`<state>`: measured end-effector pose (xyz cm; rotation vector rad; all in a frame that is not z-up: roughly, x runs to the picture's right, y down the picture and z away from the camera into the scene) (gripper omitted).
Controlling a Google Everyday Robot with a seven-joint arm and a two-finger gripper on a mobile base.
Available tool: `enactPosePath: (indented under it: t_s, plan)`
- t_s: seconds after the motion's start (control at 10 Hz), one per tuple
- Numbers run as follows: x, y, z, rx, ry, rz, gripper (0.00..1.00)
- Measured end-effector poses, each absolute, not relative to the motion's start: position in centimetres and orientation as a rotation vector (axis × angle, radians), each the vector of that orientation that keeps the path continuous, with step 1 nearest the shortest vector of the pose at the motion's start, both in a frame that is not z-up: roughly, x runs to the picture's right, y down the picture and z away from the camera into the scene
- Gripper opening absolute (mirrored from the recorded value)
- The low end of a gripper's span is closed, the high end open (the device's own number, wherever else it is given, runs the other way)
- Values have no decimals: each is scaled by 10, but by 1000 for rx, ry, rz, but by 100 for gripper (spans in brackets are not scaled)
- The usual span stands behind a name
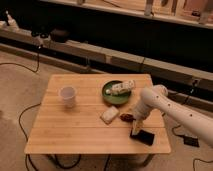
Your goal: Place the pepper in the ceramic cup
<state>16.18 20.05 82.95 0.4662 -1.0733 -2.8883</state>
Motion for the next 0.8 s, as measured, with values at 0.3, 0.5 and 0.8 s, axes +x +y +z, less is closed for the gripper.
enactPosePath:
  t_s: [0.3, 0.5, 0.8]
  plan:
    - [156, 195, 828, 473, -1096, -2844, 80]
    - [153, 188, 826, 469, -1097, -2793, 80]
    - [154, 184, 834, 462, -1068, -2731, 80]
